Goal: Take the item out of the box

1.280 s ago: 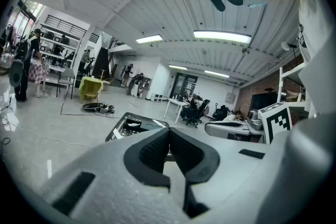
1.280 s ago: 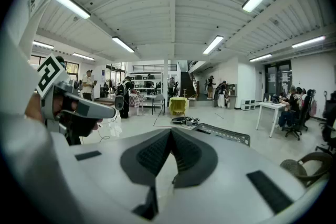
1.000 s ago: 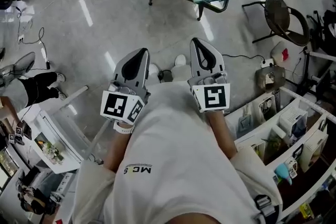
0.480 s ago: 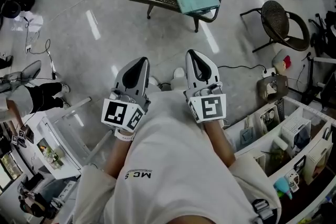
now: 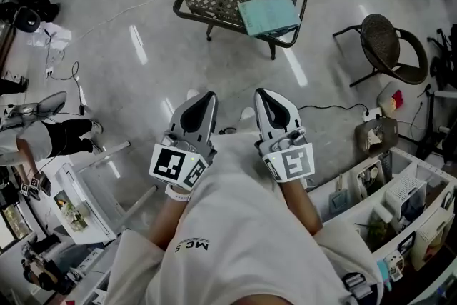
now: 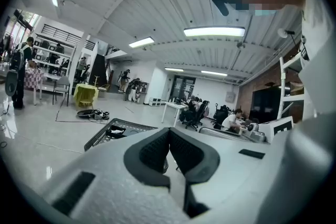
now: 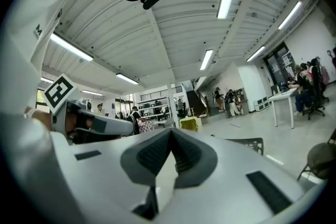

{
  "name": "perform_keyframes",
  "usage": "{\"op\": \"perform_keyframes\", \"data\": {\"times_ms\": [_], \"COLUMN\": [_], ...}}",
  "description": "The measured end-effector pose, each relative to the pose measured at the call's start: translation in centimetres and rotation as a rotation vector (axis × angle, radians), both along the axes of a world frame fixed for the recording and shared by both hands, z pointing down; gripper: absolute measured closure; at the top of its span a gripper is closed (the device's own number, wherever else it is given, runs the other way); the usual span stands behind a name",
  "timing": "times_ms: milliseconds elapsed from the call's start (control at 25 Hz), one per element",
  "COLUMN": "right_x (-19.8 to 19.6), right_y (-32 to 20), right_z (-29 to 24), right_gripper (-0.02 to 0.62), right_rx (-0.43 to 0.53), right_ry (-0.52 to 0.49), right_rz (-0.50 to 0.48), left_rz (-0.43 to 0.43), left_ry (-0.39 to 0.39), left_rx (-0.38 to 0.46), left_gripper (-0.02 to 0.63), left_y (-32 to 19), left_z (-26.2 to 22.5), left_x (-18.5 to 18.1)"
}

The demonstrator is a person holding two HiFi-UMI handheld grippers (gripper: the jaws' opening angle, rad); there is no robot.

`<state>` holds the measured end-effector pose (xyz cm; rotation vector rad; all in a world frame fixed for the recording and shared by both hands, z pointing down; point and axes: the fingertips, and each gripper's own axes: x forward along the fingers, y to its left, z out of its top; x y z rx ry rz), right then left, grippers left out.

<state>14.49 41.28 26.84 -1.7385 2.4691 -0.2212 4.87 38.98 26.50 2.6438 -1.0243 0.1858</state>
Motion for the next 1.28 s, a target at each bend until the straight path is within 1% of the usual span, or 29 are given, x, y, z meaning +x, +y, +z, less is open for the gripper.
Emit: {"op": "perform_keyframes", "data": {"times_ms": [120,200,320,400,480,520,600,680,800,880,1000,1160,1280], "right_x": [-1.6,-2.6,-4.1,-5.1,-5.1,-4.7,-3.8,-3.4,-3.3,-3.4,-4.5,-6.6,-7.2], "right_y": [-2.1,-3.7,-6.6,-8.8,-10.7,-11.5,-13.5,-16.1,-20.1,-23.2,-27.6,-33.1,-36.7], "right_z": [0.2,0.1,-0.4,-0.7,-0.1,0.4,0.7,0.2,-0.7,-1.4,-2.3,-3.0,-2.8], "right_gripper": [0.581,0.581,0.58,0.58,0.58,0.58,0.58,0.58,0.58,0.58,0.58,0.58,0.58], "right_rx": [-0.015,-0.01,-0.001,0.003,-0.033,-0.058,-0.093,-0.106,-0.106,-0.107,-0.103,-0.094,-0.095], "right_ry": [-0.019,0.002,0.052,0.074,0.086,0.086,0.047,0.016,0.043,0.039,0.033,0.052,0.077], "right_rz": [-0.065,-0.095,-0.104,-0.1,-0.087,-0.079,-0.067,-0.057,-0.025,-0.008,0.008,0.032,0.057], "left_rz": [-0.059,-0.094,-0.138,-0.15,-0.134,-0.118,-0.081,-0.052,-0.024,-0.015,-0.015,-0.024,0.003], "left_ry": [0.043,0.044,0.058,0.074,0.088,0.098,0.119,0.134,0.146,0.161,0.182,0.191,0.188], "left_rx": [-0.03,-0.049,-0.089,-0.121,-0.143,-0.141,-0.115,-0.09,-0.063,-0.047,-0.053,-0.073,-0.072], "left_gripper": [0.581,0.581,0.581,0.581,0.581,0.581,0.581,0.581,0.581,0.581,0.581,0.581,0.581], "left_y": [-0.9,-1.7,-3.9,-6.2,-8.6,-9.9,-12.9,-15.9,-20.3,-23.2,-27.2,-32.7,-36.0], "left_z": [-0.2,0.3,1.5,2.6,3.3,3.3,2.7,2.1,1.0,0.1,-0.2,0.2,0.6], "left_x": [-1.0,-2.4,-4.7,-5.7,-5.5,-5.1,-4.0,-3.5,-3.6,-4.0,-5.2,-8.0,-8.7]}}
